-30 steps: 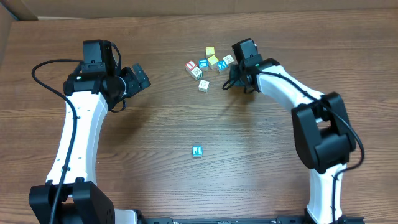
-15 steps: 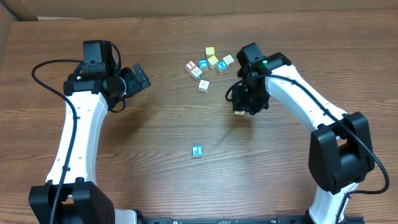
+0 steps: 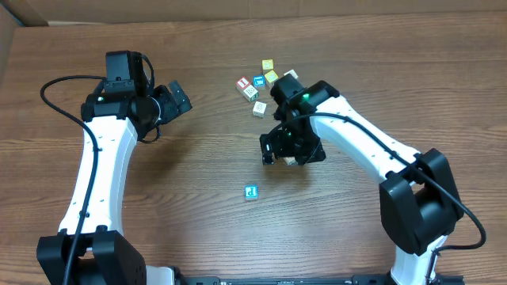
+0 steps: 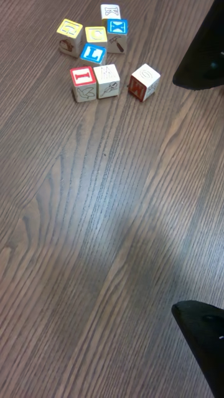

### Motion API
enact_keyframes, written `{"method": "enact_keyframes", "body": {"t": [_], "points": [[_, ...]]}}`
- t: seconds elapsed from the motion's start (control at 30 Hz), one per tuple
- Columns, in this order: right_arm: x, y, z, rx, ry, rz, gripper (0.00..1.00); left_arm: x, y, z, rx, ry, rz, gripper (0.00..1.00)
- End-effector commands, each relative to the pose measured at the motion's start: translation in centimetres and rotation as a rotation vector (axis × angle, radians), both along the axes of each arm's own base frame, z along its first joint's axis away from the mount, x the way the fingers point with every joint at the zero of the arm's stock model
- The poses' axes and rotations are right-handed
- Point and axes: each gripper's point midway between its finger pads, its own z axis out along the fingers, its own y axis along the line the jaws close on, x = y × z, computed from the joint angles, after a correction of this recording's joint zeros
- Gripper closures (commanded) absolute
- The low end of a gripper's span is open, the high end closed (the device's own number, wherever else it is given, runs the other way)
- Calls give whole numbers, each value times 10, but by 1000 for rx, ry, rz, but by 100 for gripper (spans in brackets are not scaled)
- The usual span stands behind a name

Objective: Flip 3 blocks
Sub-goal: 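Lift the block and rotate it with the right gripper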

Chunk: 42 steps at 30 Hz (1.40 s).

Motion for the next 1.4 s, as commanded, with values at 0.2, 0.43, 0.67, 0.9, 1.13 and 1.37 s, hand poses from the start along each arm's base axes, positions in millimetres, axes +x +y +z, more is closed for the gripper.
{"method": "enact_keyframes", "body": {"t": [0.2,0.43,0.67,0.9,1.13,1.37], "points": [[19,-18,-2,-123,-104,-47,0,2,2,5,10,-17,-5,0],[41,-13,-2,-113,-188,-102,0,2,2,5,10,-16,-5,0],[59,-25,-19,-212,-229,-270,24,2,2,5,10,-16,-5,0],[58,-17,-38,-201,-186,-288,44,2,2,5,10,-16,-5,0],[45,-13,-47,-182,-113,-279,44,2,2,5,10,-16,-5,0],[33,-11,-48,-168,-53,-272,54,2,2,5,10,-16,-5,0]]}}
